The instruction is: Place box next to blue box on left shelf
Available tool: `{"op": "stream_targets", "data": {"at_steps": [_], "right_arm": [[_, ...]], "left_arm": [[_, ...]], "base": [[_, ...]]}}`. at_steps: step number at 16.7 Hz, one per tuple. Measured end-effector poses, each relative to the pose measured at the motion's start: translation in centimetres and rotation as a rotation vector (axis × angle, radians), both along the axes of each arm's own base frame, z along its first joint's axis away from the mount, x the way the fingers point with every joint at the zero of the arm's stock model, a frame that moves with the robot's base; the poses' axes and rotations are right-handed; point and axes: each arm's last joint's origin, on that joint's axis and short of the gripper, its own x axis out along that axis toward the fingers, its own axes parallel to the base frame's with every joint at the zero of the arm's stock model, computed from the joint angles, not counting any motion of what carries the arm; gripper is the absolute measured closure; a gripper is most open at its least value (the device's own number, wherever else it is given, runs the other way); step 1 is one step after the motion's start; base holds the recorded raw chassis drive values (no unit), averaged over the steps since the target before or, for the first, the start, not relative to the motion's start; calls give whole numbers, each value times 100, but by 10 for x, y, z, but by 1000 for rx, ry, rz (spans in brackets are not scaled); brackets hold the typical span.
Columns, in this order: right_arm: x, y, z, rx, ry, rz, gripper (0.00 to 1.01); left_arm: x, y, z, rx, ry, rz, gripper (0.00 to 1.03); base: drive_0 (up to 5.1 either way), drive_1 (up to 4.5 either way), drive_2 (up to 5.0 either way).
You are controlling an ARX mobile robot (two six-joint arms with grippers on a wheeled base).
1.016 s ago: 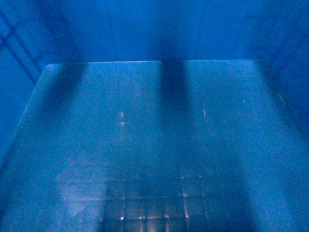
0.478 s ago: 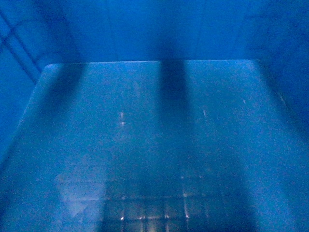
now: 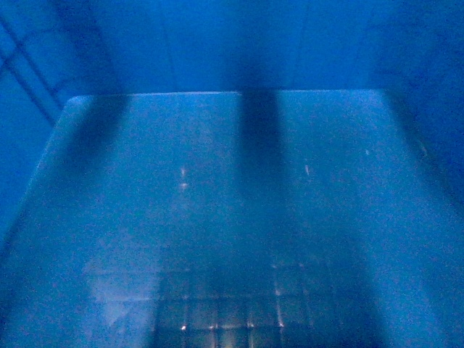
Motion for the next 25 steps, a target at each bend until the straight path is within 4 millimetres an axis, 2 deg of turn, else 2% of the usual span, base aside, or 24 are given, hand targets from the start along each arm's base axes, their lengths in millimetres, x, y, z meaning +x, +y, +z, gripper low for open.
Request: {"op": "stream_targets", "data": {"at_steps": [25], "right_arm": [[0, 0, 0, 0, 0, 0, 91]], "left_arm": [[0, 0, 0, 0, 0, 0, 96]], "base": [[0, 0, 0]]}}
